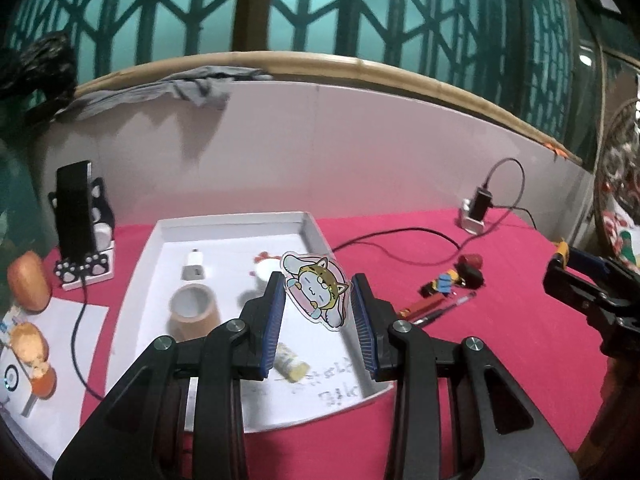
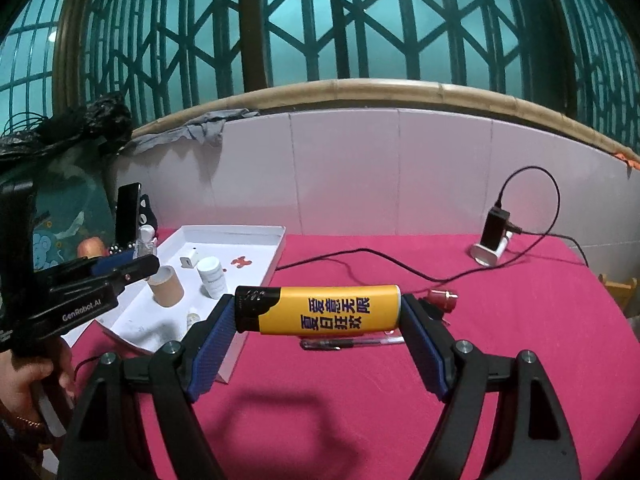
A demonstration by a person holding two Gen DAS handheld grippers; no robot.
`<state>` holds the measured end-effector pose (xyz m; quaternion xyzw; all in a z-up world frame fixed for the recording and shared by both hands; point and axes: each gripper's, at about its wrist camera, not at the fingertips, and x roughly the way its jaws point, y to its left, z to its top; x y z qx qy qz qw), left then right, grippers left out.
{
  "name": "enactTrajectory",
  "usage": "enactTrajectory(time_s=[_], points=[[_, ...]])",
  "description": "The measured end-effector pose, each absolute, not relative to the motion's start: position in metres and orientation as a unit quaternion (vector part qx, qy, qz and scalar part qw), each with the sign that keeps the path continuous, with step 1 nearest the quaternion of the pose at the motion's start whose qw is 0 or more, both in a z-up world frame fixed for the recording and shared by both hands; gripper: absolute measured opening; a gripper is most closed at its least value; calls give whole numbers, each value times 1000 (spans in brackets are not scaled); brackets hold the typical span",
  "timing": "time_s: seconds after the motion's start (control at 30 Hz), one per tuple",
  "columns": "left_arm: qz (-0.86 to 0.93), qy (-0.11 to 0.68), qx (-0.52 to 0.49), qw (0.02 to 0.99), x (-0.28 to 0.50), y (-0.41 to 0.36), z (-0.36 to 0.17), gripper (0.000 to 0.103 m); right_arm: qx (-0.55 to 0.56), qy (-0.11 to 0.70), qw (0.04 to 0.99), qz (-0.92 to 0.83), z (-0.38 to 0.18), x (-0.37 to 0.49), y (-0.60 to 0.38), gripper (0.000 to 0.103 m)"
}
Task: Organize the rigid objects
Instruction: 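Carry the cat card and yellow lighter over the tray with both grippers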
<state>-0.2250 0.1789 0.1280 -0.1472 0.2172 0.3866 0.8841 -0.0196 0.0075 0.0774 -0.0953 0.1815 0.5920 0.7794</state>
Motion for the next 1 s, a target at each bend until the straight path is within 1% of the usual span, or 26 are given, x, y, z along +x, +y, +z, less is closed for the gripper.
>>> enactTrajectory(time_s=[0.2, 0.4, 1.0], points=[[407, 205, -157, 876, -246, 189, 129, 33, -100, 183, 774, 598, 80, -30, 19, 81], [415, 199, -167, 872, -258, 195, 127, 33, -114, 169, 767, 609, 87, -47, 28, 81], [424, 199, -187, 864, -273, 208, 118, 33, -148, 161, 744, 632, 85, -77, 59, 81]])
